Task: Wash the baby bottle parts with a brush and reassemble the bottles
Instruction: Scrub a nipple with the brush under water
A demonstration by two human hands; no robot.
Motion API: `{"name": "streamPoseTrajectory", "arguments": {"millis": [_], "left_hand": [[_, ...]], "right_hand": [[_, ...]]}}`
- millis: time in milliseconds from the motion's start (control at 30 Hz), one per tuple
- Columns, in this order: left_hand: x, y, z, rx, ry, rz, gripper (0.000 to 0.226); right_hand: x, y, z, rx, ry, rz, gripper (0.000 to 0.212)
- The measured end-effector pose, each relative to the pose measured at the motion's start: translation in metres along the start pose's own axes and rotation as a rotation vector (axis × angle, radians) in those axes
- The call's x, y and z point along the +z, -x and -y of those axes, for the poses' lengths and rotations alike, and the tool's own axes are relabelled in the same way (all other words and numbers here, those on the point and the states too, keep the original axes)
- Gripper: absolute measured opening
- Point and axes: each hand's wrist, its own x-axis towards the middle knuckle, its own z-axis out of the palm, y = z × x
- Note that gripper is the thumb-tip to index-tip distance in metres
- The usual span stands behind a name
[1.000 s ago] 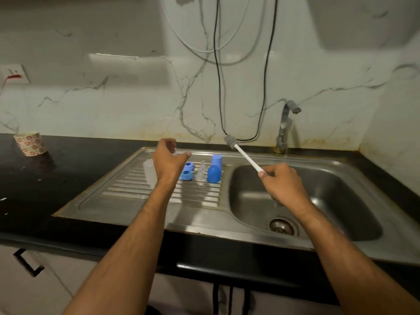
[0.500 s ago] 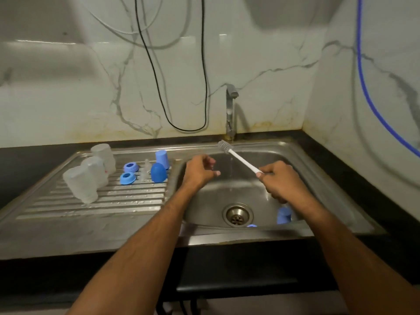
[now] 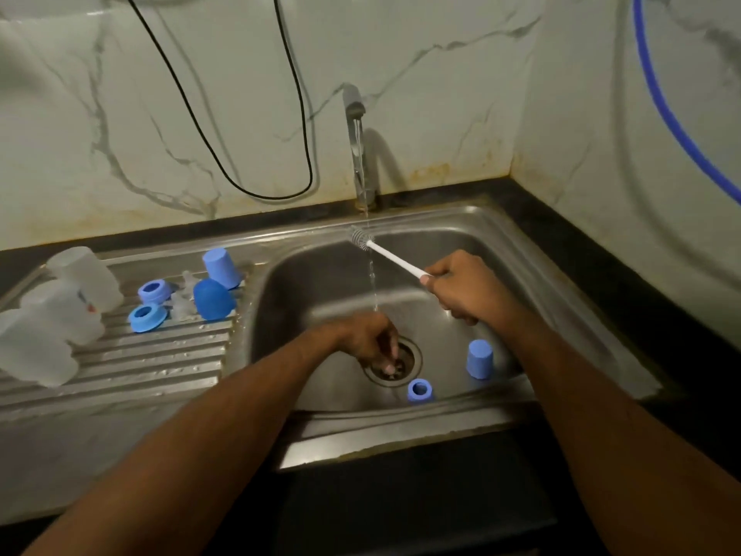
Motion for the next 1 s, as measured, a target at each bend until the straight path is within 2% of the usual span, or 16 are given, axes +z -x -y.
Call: {"name": "streamPoseTrajectory", "arguments": {"millis": [67, 167, 433, 500, 667, 800, 933, 1000], "left_hand": [[0.008, -0.007, 0.003, -0.064, 0.015, 0.142, 0.034], [0.018, -0.014, 0.003, -0.085, -0.034, 0.244, 0.033], [0.035, -0.027, -0.001, 0.032, -0.128, 0.303, 0.019], [0.033, -0.027, -0.003, 0.029, -0.127, 0.267, 0.017], [0.008, -0.021, -0.003, 0.098, -0.219, 0.017, 0.020], [-0.020, -0.016, 0.008, -0.012, -0.131, -0.348, 0.016], [-0.039, -0.014, 0.013, -0.177, 0.194, -0.722, 0.009], [-0.044, -0.014, 0.010, -0.198, 0.391, -0.907, 0.008]], "right_hand": [[0.002, -0.005, -0.005, 0.006, 0.025, 0.004, 0.020], [0.002, -0.011, -0.008, -0.007, 0.055, -0.006, 0.022], [0.005, -0.013, -0.010, -0.050, 0.128, -0.031, 0.027], [0.005, -0.013, -0.011, -0.045, 0.130, -0.038, 0.026], [0.002, -0.013, -0.013, -0.038, 0.148, -0.054, 0.024], [0.001, -0.016, -0.019, -0.031, 0.168, -0.087, 0.025], [0.003, -0.019, -0.028, -0.014, 0.183, -0.140, 0.026], [0.005, -0.019, -0.031, -0.004, 0.191, -0.153, 0.026]]}}
